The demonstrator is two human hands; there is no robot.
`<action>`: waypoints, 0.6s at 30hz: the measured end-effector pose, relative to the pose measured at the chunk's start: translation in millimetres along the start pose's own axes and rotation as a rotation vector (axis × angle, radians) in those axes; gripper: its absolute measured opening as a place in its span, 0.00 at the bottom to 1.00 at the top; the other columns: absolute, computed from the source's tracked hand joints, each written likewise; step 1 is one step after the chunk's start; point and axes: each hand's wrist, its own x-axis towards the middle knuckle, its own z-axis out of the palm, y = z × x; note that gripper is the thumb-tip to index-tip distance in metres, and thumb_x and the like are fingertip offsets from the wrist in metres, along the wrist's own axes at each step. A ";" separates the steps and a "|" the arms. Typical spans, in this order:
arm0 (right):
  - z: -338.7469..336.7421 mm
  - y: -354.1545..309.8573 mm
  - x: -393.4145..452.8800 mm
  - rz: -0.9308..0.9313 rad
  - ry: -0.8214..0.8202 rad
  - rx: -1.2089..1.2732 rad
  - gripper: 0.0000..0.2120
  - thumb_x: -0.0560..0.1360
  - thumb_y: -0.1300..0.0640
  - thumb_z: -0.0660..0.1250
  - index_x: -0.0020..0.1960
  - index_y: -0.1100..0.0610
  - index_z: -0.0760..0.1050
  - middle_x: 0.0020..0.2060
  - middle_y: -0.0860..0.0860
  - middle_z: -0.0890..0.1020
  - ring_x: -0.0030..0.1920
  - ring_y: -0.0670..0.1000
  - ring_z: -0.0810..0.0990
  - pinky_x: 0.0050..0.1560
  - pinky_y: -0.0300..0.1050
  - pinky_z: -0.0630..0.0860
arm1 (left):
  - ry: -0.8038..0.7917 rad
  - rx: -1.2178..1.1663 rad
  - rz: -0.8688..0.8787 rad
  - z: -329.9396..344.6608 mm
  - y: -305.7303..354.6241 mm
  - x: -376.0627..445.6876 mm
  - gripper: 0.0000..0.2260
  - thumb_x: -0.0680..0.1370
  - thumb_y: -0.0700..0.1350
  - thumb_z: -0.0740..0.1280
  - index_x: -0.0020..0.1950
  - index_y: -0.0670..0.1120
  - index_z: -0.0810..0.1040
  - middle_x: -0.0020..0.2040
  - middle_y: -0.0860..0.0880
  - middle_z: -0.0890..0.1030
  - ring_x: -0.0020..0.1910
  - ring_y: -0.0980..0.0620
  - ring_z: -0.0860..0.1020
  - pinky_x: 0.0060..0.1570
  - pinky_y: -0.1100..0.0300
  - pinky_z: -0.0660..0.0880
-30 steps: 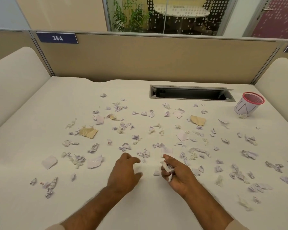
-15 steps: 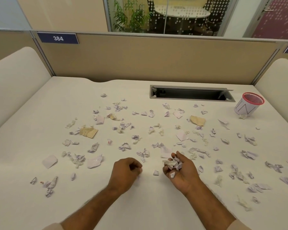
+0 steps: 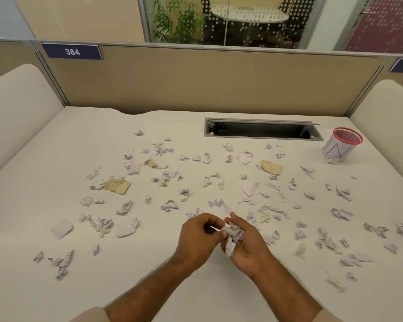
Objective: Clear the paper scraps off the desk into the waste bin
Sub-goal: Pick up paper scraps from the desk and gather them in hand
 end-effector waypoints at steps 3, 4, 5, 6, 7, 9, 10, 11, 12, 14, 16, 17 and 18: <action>-4.5 1.4 0.7 -0.051 0.042 -0.024 0.13 0.66 0.72 0.67 0.48 0.62 0.73 0.32 0.58 0.75 0.28 0.50 0.71 0.22 0.38 0.67 | 0.065 -0.007 0.013 -0.5 -4.6 5.4 0.06 0.71 0.41 0.76 0.43 0.51 0.83 0.38 0.55 0.83 0.36 0.58 0.80 0.37 0.69 0.76; -6.6 0.3 1.6 -0.061 0.051 -0.009 0.15 0.67 0.75 0.63 0.51 0.62 0.73 0.32 0.58 0.75 0.29 0.50 0.69 0.22 0.37 0.66 | 0.079 0.005 0.019 -0.9 -6.9 7.5 0.06 0.71 0.42 0.76 0.43 0.52 0.82 0.38 0.56 0.83 0.36 0.58 0.80 0.37 0.69 0.76; -7.3 -1.5 1.4 -0.063 0.052 0.012 0.16 0.69 0.76 0.60 0.52 0.62 0.72 0.31 0.58 0.74 0.29 0.50 0.68 0.22 0.37 0.65 | 0.091 0.026 0.026 -1.6 -10.0 9.5 0.05 0.72 0.43 0.75 0.43 0.52 0.82 0.38 0.57 0.83 0.37 0.59 0.80 0.38 0.70 0.76; -8.3 -4.1 1.4 -0.066 0.052 0.034 0.16 0.70 0.76 0.59 0.52 0.62 0.72 0.31 0.58 0.74 0.29 0.50 0.68 0.22 0.37 0.65 | 0.104 0.064 0.033 -2.6 -14.0 11.5 0.05 0.72 0.44 0.75 0.42 0.53 0.82 0.38 0.57 0.83 0.37 0.59 0.79 0.38 0.71 0.75; -8.7 -7.8 1.4 -0.071 0.055 0.053 0.15 0.70 0.76 0.58 0.52 0.62 0.72 0.30 0.57 0.73 0.29 0.50 0.68 0.21 0.37 0.65 | 0.118 0.119 0.038 -4.1 -18.4 13.2 0.05 0.73 0.45 0.74 0.42 0.54 0.81 0.40 0.57 0.83 0.38 0.60 0.79 0.38 0.71 0.74; -10.5 -16.6 1.0 -0.092 0.062 0.081 0.14 0.69 0.75 0.58 0.50 0.61 0.71 0.30 0.56 0.72 0.29 0.50 0.68 0.21 0.37 0.66 | 0.136 0.258 0.052 -8.2 -28.7 16.1 0.06 0.74 0.46 0.73 0.44 0.56 0.78 0.44 0.58 0.81 0.41 0.60 0.78 0.40 0.73 0.73; -12.3 -21.2 1.2 -0.100 0.062 0.089 0.13 0.69 0.74 0.58 0.49 0.61 0.71 0.30 0.56 0.71 0.30 0.50 0.69 0.22 0.37 0.66 | 0.135 0.340 0.071 -10.3 -33.7 17.5 0.06 0.74 0.47 0.73 0.45 0.57 0.78 0.47 0.59 0.79 0.43 0.60 0.78 0.42 0.73 0.72; -14.0 -25.6 0.8 -0.104 0.058 0.091 0.13 0.70 0.74 0.57 0.48 0.61 0.71 0.31 0.56 0.71 0.31 0.51 0.70 0.22 0.37 0.67 | 0.134 0.421 0.099 -12.0 -38.3 18.8 0.06 0.74 0.48 0.73 0.47 0.57 0.77 0.49 0.60 0.77 0.45 0.60 0.77 0.45 0.72 0.71; -15.9 -29.4 0.8 -0.106 0.051 0.091 0.13 0.70 0.74 0.56 0.47 0.61 0.71 0.33 0.56 0.71 0.32 0.52 0.71 0.23 0.37 0.68 | 0.135 0.485 0.128 -13.1 -42.5 20.3 0.07 0.74 0.48 0.73 0.49 0.56 0.78 0.50 0.60 0.75 0.48 0.59 0.75 0.48 0.71 0.70; -20.3 -36.4 1.3 -0.123 0.033 0.095 0.14 0.69 0.74 0.54 0.47 0.61 0.71 0.36 0.57 0.72 0.34 0.54 0.72 0.26 0.37 0.70 | 0.154 0.543 0.164 -13.7 -49.3 24.3 0.09 0.74 0.49 0.73 0.52 0.54 0.78 0.52 0.59 0.73 0.53 0.58 0.72 0.52 0.68 0.68; -24.5 -43.5 0.8 -0.156 -0.002 0.109 0.16 0.66 0.73 0.54 0.48 0.61 0.72 0.38 0.58 0.73 0.35 0.55 0.73 0.28 0.38 0.71 | 0.186 0.558 0.175 -12.1 -51.7 29.3 0.10 0.74 0.50 0.72 0.53 0.54 0.78 0.53 0.58 0.72 0.55 0.57 0.69 0.53 0.66 0.66; -26.6 -47.4 -0.3 -0.170 -0.030 0.118 0.16 0.65 0.72 0.55 0.48 0.61 0.73 0.38 0.59 0.74 0.36 0.56 0.74 0.29 0.39 0.72 | 0.201 0.572 0.183 -11.0 -51.9 32.9 0.10 0.74 0.51 0.72 0.54 0.54 0.78 0.54 0.57 0.72 0.55 0.56 0.69 0.54 0.65 0.67; -28.8 -52.2 -1.3 -0.182 -0.061 0.127 0.15 0.64 0.69 0.56 0.48 0.61 0.74 0.38 0.59 0.75 0.36 0.57 0.74 0.30 0.40 0.73 | 0.215 0.596 0.198 -9.5 -51.6 37.2 0.11 0.74 0.52 0.72 0.55 0.53 0.78 0.54 0.56 0.73 0.56 0.55 0.70 0.54 0.64 0.67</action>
